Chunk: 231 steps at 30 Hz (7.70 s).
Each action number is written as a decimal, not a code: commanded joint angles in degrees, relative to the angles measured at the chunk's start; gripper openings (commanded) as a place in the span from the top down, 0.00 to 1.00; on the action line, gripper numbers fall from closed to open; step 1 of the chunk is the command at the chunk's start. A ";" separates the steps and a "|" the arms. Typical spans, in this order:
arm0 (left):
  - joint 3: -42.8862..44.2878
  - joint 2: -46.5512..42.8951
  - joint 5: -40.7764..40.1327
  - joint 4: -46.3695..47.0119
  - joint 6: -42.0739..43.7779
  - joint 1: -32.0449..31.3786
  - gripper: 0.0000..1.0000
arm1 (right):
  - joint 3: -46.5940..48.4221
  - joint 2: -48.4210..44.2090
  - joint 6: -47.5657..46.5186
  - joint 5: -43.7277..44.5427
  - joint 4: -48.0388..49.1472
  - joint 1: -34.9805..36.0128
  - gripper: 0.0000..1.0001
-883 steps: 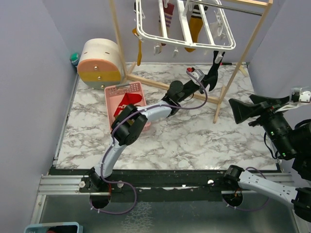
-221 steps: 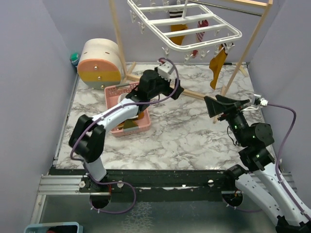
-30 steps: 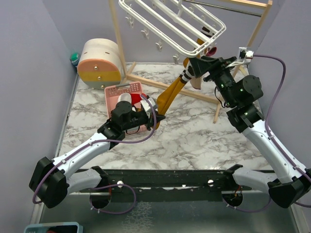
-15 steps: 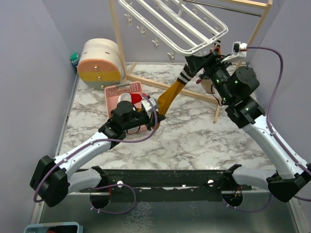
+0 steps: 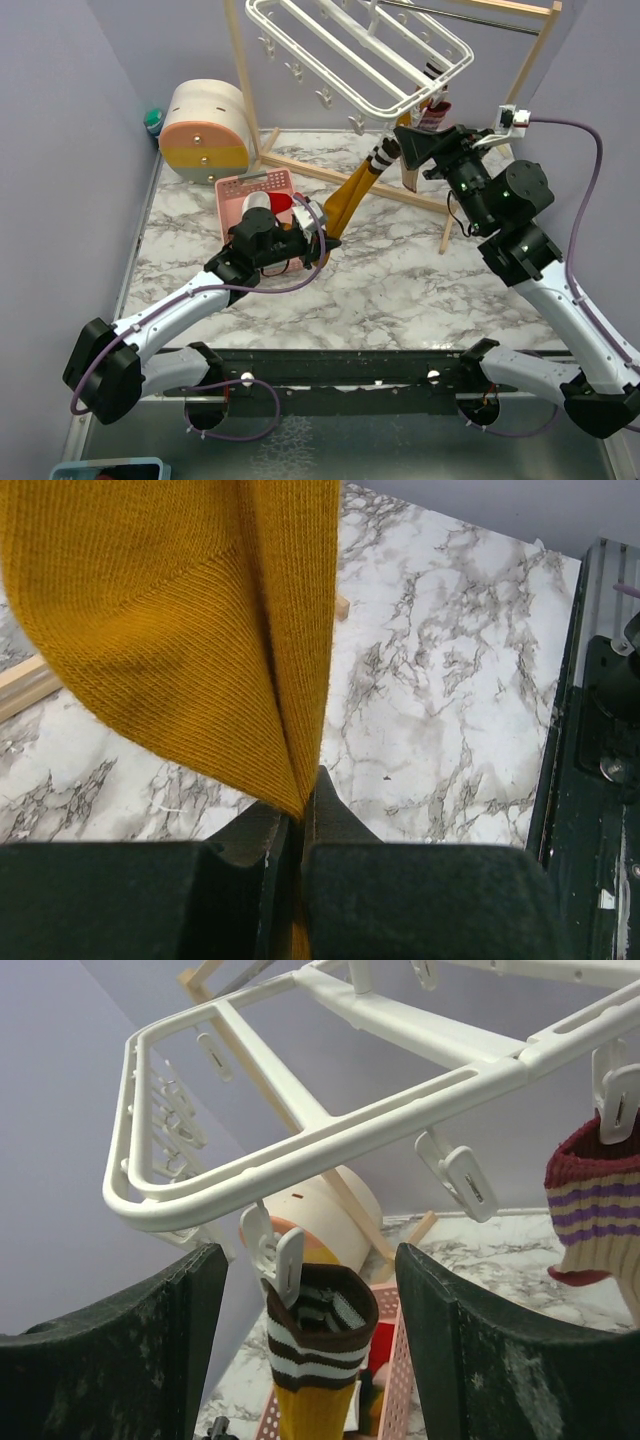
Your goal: Remove the socks clipped to the hanger
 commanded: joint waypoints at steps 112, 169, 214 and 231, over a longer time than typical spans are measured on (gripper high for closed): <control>19.54 10.13 -39.22 -31.74 -13.12 23.24 1.00 | 11.60 5.29 -8.94 23.23 -8.99 12.44 0.81; 15.78 17.94 -5.69 9.59 -3.30 4.59 0.27 | 9.99 5.98 -7.14 19.53 -7.55 12.43 0.78; 73.75 87.39 8.86 52.64 -11.06 -1.14 1.00 | 10.23 3.73 -7.10 17.11 -11.05 12.45 0.78; 24.19 51.87 9.50 65.28 -13.90 -2.29 1.00 | 10.97 2.22 -9.10 0.51 -8.65 12.47 0.00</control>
